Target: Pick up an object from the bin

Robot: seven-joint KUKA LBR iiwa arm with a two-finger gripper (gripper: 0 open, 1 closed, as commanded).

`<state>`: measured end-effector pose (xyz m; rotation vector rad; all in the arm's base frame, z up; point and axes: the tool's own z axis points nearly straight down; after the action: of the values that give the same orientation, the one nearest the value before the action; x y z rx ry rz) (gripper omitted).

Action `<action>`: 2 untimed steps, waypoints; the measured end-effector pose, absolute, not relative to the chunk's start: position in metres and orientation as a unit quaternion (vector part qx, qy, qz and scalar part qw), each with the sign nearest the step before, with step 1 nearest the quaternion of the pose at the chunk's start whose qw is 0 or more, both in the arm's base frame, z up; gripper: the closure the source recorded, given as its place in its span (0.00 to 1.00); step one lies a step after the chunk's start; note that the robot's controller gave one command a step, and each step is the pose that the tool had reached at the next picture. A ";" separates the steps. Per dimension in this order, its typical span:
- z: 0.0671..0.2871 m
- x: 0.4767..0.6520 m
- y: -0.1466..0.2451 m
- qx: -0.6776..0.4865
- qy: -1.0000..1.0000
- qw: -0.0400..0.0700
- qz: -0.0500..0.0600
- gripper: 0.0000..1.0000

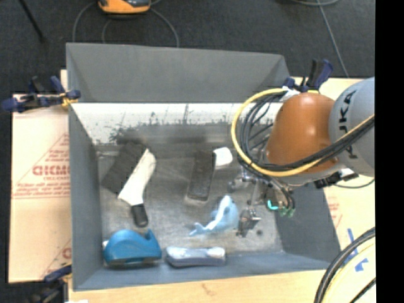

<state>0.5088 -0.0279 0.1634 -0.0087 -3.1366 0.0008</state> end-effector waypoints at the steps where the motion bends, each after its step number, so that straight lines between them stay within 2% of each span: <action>1: 0.167 0.511 -0.028 -0.002 -1.000 -0.002 0.001 0.00; 2: 0.125 0.516 -0.027 0.105 -0.994 -0.006 0.001 0.00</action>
Offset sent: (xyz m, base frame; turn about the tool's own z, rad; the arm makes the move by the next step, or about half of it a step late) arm 0.0077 0.0021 -0.0934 -0.4465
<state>0.5162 -0.0272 0.1253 0.3306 -3.1356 0.0037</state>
